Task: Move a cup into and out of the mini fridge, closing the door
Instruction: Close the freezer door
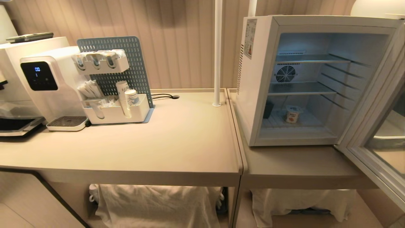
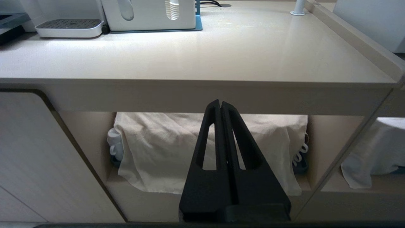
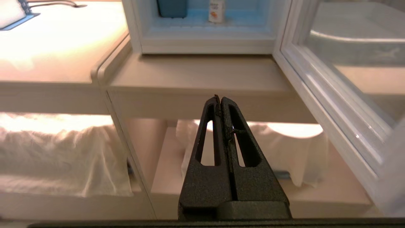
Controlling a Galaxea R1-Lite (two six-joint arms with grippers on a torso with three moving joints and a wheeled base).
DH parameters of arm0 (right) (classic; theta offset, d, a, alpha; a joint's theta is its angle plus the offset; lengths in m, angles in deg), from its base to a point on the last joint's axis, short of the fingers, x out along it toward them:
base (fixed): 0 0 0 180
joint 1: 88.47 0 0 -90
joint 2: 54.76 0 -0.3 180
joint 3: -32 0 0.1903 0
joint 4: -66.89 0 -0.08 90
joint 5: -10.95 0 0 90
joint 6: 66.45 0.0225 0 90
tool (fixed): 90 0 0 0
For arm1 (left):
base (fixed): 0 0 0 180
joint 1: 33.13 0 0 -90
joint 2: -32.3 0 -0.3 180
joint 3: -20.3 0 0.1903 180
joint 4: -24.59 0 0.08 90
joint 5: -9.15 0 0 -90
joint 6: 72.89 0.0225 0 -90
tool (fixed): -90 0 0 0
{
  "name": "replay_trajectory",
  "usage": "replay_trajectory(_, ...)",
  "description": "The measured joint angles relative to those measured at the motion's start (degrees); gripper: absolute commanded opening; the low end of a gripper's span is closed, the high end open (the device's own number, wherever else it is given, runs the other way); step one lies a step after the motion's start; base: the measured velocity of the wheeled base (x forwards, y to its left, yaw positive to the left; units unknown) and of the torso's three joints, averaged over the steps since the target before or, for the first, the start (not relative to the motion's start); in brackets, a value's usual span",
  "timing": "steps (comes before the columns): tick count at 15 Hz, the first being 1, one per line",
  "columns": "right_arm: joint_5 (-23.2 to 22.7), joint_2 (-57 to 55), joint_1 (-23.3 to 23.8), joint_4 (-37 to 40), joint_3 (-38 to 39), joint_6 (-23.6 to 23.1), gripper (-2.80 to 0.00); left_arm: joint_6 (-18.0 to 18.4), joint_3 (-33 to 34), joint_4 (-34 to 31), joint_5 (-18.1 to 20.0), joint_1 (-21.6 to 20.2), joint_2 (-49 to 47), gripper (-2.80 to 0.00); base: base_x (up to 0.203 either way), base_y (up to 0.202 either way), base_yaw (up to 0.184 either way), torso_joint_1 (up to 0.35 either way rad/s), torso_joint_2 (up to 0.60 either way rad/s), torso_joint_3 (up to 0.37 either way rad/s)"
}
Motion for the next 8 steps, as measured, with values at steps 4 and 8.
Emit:
replay_trajectory(4, 0.01, 0.0, 0.0, 0.02, 0.01, 0.01, -2.8, 0.1, 0.0, 0.0, 0.0, 0.0, 0.0, -2.8, -0.073, 0.0, 0.001, 0.0, 0.0, 0.002)
replay_trajectory(8, -0.02, 0.0, 0.1, 0.11, 0.0, 0.01, -2.8, 0.16, 0.0, -0.04, 0.07, 0.01, 0.0, -2.8, -0.001, -0.059, -0.004, 0.0, 0.0, 0.0)
